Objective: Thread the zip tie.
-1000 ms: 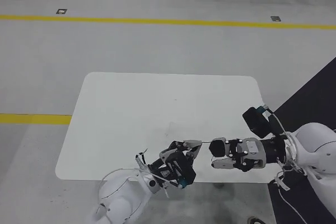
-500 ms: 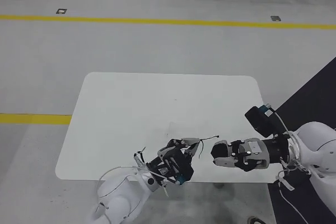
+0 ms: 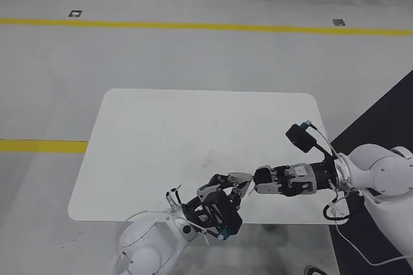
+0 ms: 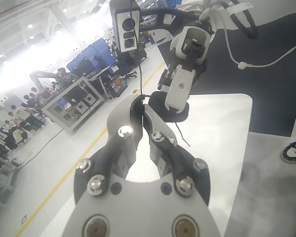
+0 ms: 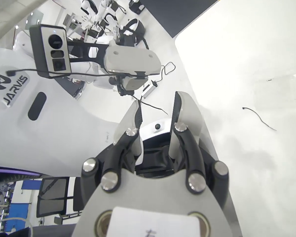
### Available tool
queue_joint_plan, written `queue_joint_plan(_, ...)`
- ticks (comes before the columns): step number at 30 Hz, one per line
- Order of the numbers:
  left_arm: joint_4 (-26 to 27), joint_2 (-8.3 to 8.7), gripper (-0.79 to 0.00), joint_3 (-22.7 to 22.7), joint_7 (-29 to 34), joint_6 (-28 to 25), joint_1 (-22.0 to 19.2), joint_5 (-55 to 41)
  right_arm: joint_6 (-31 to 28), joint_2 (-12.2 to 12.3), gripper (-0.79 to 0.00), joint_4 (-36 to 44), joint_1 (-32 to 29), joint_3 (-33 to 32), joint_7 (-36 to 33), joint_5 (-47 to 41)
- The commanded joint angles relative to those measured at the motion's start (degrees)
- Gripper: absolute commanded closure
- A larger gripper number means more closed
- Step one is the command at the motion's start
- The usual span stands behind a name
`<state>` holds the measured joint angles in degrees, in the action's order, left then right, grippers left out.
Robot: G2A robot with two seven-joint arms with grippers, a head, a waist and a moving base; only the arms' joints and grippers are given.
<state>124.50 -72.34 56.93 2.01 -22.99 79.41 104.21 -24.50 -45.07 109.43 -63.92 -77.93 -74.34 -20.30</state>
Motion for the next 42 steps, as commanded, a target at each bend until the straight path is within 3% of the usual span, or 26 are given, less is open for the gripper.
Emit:
queue_joint_plan(1, 0.0, 0.00, 0.000, -0.2, 0.0, -0.2, 0.0, -0.3, -0.1, -0.1, -0.237, 0.4, 0.4, 0.8, -0.5, 0.5)
queue_joint_plan(18, -0.4, 0.08, 0.000, -0.4, 0.7, 0.3, -0.1, -0.9, -2.1, 0.2, -0.172, 3.4, -0.6, 0.9, -1.0, 0.6)
queue_joint_plan(29, -0.3, 0.12, 0.000, -0.1, 1.0, 0.8, -0.3, -1.4, -2.5, 0.4, 0.000, 4.5, -1.6, 0.0, -0.7, 0.4)
queue_joint_plan(42, -0.9, 0.16, 0.000, 0.0, 1.0, 1.4, -0.5, -1.2, -3.5, 0.5, 0.000, 5.2, -2.0, -0.8, -0.5, -1.6)
